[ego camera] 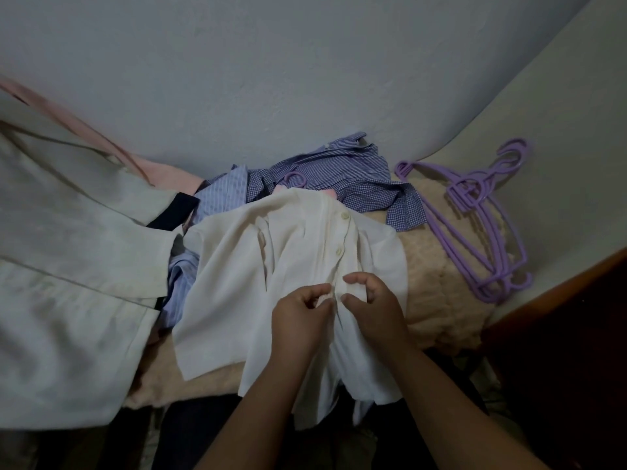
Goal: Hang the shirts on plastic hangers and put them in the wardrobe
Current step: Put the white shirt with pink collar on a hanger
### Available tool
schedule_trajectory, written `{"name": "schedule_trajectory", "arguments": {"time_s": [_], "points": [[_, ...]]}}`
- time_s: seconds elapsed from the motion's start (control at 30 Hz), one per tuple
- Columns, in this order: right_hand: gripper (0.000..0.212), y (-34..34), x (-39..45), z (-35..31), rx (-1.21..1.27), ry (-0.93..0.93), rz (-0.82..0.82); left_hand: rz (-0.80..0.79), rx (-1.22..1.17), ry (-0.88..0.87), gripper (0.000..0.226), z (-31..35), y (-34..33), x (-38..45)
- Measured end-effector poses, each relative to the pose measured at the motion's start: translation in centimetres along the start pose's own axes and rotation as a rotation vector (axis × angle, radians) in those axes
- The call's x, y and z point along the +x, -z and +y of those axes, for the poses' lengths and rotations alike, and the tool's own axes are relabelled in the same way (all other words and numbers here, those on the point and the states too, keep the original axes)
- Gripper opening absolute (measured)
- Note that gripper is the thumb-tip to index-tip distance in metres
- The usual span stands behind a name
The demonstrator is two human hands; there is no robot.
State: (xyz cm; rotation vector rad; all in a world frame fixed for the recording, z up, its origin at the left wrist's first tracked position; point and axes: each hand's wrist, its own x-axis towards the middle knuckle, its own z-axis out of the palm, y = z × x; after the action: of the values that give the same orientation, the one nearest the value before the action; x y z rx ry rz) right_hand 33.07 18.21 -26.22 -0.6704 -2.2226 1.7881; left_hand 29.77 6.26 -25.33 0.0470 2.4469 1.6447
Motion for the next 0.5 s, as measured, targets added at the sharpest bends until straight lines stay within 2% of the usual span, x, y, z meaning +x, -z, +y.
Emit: {"name": "schedule_trajectory", "arguments": {"time_s": [0.17, 0.37, 0.5], "points": [[0.019, 0.3, -0.4, -0.6, 0.048, -0.041, -0.074, -0.029, -0.016, -0.003, 0.020, 0.2, -0.4, -0.7], [0.013, 0.3, -0.7, -0.3, 0.066, -0.124, -0.081, -0.101, -0.200, 0.081, 0.021, -0.8, -0.2, -1.2], [0.011, 0.1, -0.9, 0.1, -0.005, -0.103, -0.045, -0.095, -0.247, 0.095, 0.021, -1.5, -0.3, -1.3]]}}
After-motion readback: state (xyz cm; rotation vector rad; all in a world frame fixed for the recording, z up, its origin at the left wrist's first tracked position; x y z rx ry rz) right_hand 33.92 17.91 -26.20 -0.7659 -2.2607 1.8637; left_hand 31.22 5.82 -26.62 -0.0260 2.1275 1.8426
